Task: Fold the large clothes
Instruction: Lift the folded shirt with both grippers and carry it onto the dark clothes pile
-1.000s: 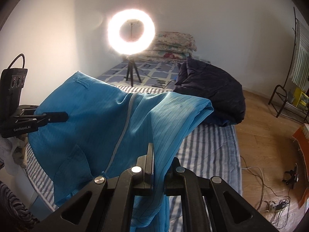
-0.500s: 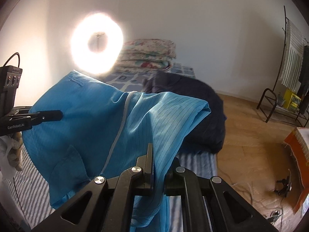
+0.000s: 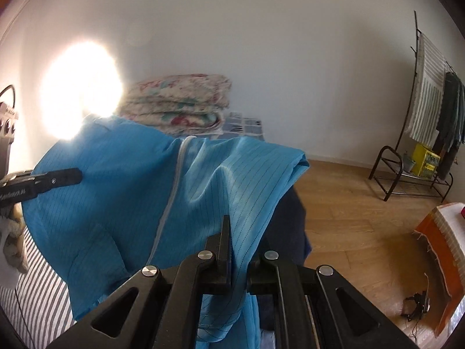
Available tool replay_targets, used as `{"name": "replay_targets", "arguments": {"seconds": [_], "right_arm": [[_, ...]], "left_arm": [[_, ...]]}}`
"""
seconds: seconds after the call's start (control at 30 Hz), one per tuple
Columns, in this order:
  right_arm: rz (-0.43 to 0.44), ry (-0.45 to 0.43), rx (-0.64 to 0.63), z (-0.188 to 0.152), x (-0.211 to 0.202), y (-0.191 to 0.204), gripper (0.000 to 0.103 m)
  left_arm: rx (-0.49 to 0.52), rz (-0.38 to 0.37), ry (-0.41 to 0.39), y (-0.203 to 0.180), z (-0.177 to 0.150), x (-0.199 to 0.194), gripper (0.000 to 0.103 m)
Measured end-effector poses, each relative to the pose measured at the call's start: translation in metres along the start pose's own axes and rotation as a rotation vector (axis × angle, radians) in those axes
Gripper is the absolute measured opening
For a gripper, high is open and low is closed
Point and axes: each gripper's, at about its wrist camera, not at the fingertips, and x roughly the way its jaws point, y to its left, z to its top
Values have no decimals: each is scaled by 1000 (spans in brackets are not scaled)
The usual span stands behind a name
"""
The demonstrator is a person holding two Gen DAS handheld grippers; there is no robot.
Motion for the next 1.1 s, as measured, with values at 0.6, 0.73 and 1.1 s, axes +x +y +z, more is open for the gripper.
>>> {"name": "replay_targets", "arguments": {"seconds": [0.6, 0.73, 1.1], "right_arm": [[-106, 27, 20, 32, 87, -34, 3], [-123, 59, 26, 21, 97, -42, 3], [-208, 134, -15, 8, 117, -50, 5]], "left_arm": [[3, 106, -1, -4, 21, 75, 4], [-8, 116, 9, -1, 18, 79, 4], [-18, 174, 42, 0, 4, 98, 7]]}}
